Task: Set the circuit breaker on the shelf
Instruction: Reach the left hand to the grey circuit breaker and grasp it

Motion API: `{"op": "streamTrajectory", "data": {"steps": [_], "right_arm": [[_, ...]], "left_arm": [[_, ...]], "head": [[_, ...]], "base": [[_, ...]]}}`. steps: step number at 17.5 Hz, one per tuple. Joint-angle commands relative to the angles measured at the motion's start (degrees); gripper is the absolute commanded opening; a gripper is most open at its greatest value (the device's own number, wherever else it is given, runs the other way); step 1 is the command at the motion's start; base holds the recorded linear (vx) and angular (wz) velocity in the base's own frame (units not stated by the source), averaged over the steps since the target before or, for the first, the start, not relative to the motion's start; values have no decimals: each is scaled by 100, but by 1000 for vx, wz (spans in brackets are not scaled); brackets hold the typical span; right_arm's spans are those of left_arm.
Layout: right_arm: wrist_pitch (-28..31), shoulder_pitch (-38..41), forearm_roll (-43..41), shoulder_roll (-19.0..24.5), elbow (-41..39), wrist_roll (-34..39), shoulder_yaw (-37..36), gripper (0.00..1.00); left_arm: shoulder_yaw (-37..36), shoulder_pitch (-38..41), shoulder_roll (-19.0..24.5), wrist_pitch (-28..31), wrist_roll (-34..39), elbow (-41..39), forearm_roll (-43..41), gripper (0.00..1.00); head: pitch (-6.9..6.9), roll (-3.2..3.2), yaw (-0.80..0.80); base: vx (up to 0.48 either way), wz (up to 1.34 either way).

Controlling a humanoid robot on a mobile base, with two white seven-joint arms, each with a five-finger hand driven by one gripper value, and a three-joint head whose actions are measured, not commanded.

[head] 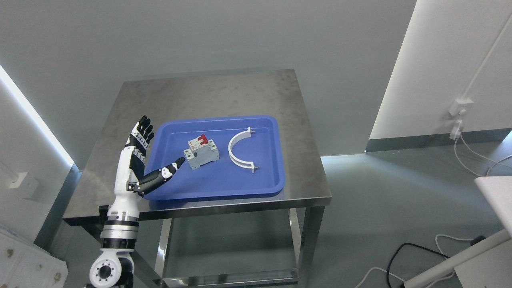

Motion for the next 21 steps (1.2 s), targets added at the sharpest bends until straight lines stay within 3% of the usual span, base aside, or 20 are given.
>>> {"op": "streamTrajectory", "data": {"steps": [1,6,11,14,17,21], "right_arm": [[-1,6,0,-100,0,-1,0,100],[-1,-2,0,-100,0,-1,0,100],[-1,-2,0,-100,0,-1,0,100],[-1,-2,0,-100,0,-1,0,100],[-1,-2,0,-100,0,-1,0,100],[-1,-2,0,-100,0,-1,0,100]], "left_arm": [[-11,-2,100,-3,-14,1,-149,100],[-142,-643,236,646,-671,45,-552,100],[-213,-1277,922,920,-1841,554,-2397,96],[-300,-1329,932,1331,-2403,678,-2558,96],[-406,-1452,958,1789,-2449,730,-2558,96],[-345,-1602,941,1913,-2413,1003,-2768,92]], "head": [[0,0,0],[0,0,0],[0,0,0],[0,0,0],[0,0,0],[0,0,0]], "base": [[-8,33],[-2,-24],[-3,12],[-1,-25],[0,0],[0,0]]}}
